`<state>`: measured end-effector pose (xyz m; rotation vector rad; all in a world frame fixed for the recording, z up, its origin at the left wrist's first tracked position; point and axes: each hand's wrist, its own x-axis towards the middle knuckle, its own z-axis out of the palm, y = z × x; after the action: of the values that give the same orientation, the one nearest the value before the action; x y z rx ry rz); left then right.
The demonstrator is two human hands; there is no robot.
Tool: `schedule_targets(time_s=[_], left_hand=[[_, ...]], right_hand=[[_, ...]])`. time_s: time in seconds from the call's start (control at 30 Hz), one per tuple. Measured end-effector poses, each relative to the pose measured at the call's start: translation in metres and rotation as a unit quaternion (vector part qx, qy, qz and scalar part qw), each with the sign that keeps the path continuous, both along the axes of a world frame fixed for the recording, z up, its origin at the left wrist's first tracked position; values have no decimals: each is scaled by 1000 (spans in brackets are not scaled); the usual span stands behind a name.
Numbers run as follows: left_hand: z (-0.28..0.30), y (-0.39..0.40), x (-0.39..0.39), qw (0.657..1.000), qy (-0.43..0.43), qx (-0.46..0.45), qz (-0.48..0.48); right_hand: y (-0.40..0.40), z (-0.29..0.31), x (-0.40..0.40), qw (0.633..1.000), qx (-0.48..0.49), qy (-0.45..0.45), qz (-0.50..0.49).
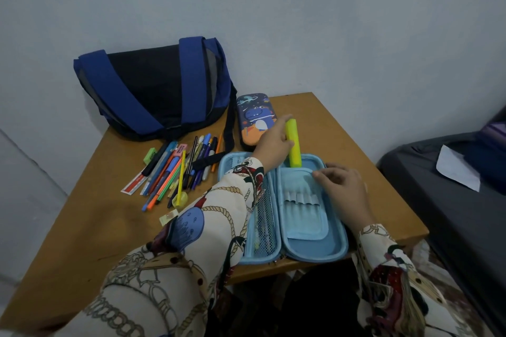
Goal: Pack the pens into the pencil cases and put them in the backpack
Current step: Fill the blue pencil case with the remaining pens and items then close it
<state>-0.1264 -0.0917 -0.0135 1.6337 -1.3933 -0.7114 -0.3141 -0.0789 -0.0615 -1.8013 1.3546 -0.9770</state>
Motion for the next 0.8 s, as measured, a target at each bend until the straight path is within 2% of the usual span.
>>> schedule_targets(time_s=[0.1,0.3,0.63,0.8], left_hand=[[1,-2,-6,1000,5,2,-2],[11,-8,-7,998,-8,52,14],[3,-4,-11,994,110,10,-17],[1,-3,-21,997,44,44,-39]], right_hand=[[-2,0,0,1000,-3,-16,-9],[0,3,2,1000,-6,11,-8],[2,4,1,999,-31,26,-12],[0,3,1,999,-30,21,-11]])
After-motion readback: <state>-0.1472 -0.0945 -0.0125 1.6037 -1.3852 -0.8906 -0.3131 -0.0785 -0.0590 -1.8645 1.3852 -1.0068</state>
